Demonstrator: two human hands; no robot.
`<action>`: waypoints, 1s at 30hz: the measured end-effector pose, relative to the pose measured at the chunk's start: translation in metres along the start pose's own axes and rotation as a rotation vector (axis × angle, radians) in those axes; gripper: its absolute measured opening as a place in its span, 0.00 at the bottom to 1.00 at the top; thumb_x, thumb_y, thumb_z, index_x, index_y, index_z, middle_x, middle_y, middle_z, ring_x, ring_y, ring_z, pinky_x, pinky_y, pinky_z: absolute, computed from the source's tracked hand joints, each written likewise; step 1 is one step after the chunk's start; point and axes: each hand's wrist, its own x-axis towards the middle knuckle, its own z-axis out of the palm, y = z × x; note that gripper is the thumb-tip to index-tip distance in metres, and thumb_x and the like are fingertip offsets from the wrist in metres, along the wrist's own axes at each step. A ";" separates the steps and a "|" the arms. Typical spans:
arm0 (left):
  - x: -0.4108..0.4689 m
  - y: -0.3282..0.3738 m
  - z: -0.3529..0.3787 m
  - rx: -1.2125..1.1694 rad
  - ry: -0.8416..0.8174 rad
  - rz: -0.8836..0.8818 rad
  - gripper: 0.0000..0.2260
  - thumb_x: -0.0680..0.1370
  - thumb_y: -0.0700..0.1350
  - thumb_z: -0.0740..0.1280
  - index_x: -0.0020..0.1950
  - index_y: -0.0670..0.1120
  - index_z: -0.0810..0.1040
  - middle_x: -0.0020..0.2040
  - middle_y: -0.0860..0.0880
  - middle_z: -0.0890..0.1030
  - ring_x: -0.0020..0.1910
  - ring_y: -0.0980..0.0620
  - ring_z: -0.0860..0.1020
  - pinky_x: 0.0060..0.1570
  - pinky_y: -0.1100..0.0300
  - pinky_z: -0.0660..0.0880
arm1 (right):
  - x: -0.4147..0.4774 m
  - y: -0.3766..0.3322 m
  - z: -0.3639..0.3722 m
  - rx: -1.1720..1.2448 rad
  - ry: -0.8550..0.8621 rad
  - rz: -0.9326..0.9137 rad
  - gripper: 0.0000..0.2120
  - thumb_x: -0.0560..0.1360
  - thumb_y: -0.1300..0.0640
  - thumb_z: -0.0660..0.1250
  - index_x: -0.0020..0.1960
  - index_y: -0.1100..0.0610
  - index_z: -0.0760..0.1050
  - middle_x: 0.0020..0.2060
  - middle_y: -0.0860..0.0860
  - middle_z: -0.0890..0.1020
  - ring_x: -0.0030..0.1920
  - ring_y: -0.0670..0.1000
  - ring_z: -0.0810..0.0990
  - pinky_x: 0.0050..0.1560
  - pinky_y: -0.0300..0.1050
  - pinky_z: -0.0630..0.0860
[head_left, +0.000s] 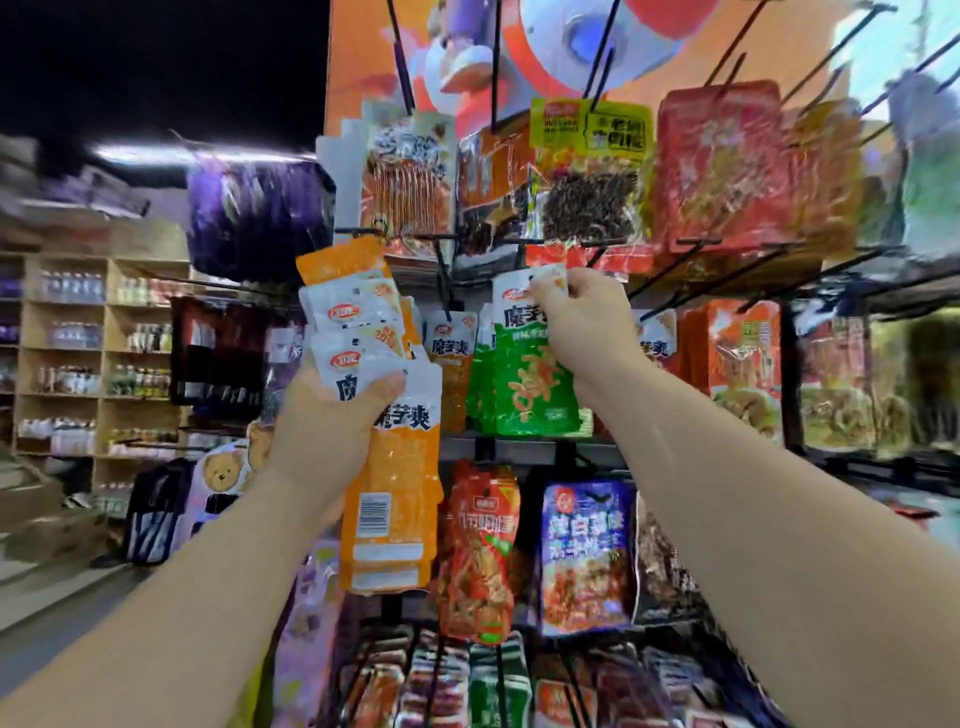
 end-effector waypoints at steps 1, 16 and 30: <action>0.000 -0.003 -0.001 0.006 0.010 -0.015 0.14 0.81 0.37 0.71 0.63 0.52 0.80 0.54 0.50 0.88 0.53 0.45 0.87 0.46 0.46 0.85 | 0.005 -0.001 0.003 0.010 0.007 0.000 0.14 0.84 0.53 0.65 0.39 0.53 0.71 0.30 0.48 0.68 0.26 0.47 0.68 0.27 0.38 0.62; -0.004 -0.006 -0.012 -0.009 -0.038 -0.074 0.11 0.81 0.38 0.70 0.61 0.51 0.80 0.51 0.50 0.88 0.47 0.48 0.88 0.36 0.55 0.83 | 0.020 -0.001 0.022 0.074 0.095 0.061 0.07 0.76 0.61 0.65 0.39 0.54 0.75 0.26 0.47 0.61 0.32 0.51 0.58 0.33 0.45 0.55; 0.001 -0.010 -0.013 -0.020 -0.077 -0.072 0.12 0.81 0.38 0.70 0.64 0.48 0.80 0.53 0.47 0.88 0.49 0.44 0.88 0.39 0.52 0.84 | 0.013 0.017 0.023 0.111 0.064 -0.138 0.19 0.80 0.54 0.67 0.34 0.58 0.64 0.29 0.53 0.64 0.32 0.52 0.61 0.34 0.50 0.57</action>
